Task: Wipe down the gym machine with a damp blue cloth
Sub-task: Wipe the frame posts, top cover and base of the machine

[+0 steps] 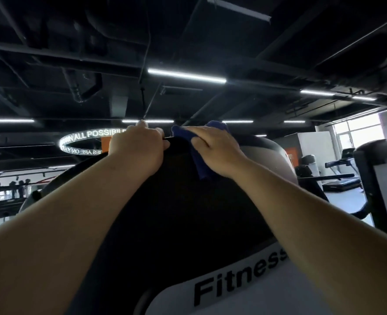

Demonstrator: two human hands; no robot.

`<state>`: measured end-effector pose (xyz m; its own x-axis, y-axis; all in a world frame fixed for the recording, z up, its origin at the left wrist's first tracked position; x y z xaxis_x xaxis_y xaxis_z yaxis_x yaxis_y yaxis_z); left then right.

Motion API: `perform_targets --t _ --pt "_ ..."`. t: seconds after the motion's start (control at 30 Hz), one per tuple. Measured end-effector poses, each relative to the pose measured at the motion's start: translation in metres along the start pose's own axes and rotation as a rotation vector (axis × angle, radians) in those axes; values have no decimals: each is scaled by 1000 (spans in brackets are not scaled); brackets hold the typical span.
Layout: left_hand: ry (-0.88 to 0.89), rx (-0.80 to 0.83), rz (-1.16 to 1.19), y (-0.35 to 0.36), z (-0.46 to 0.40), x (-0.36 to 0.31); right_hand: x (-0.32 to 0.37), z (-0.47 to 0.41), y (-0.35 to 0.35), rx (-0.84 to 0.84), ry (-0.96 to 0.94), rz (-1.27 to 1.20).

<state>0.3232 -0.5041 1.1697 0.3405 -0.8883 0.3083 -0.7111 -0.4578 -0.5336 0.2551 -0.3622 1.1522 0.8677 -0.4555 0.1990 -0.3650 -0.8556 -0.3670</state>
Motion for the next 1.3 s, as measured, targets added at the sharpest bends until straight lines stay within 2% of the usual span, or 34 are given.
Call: perform_targets --t 0.07,0.13,0.2,0.3,0.4,0.5,0.57,0.7,0.77,0.83,0.9,0.97,1.03,1.17,1.23,1.3 --pt "43 -39 94 -6 -1 -14 -33 1 -17 -1 38 -31" --pt "76 -40 158 -11 1 -31 -79 2 -44 -112 191 -113" --pt "28 -18 45 -14 -3 -47 -102 3 -56 -174 280 -159" --pt "-57 37 -71 -19 -16 -77 -90 2 -48 -121 167 -130" --pt "-14 50 -45 -20 -27 -125 -106 6 -51 -1 30 -193" --pt "-31 67 -115 -20 -31 -143 -161 4 -74 -41 181 -235" --pt "-46 111 -166 -20 -37 -146 -172 5 -78 -81 246 -229" --pt "-89 207 -131 -18 -48 -155 -136 9 -61 -47 -8 -194" --pt "-104 219 -147 -18 -49 -161 -142 9 -66 -27 -54 -211" --pt "-104 235 -237 -20 -48 -171 -167 5 -78 -33 11 -206" --pt "-96 266 -315 -20 -45 -182 -201 0 -88 -62 180 -231" --pt "-99 288 -291 -18 -47 -187 -221 -1 -89 -106 296 -224" --pt "-81 270 -231 -18 -52 -190 -209 1 -84 -127 243 -209" --pt "-16 225 -245 -18 -57 -204 -174 24 -78 -123 5 -248" --pt "15 220 -309 -17 -55 -212 -197 27 -88 -137 53 -258" --pt "26 238 -376 -11 -54 -217 -229 27 -102 -157 196 -294"
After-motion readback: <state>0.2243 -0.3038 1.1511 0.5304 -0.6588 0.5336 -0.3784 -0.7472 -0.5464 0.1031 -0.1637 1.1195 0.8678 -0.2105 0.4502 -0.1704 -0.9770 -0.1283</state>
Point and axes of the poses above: each hand's wrist, its own z-axis away from the middle knuckle, its own y-axis out of the palm, x = y × z, the point moved 8 cm from there along -z, towards the middle knuckle, and after that the axes turned 15 degrees about -z, right-handed, at the moved point
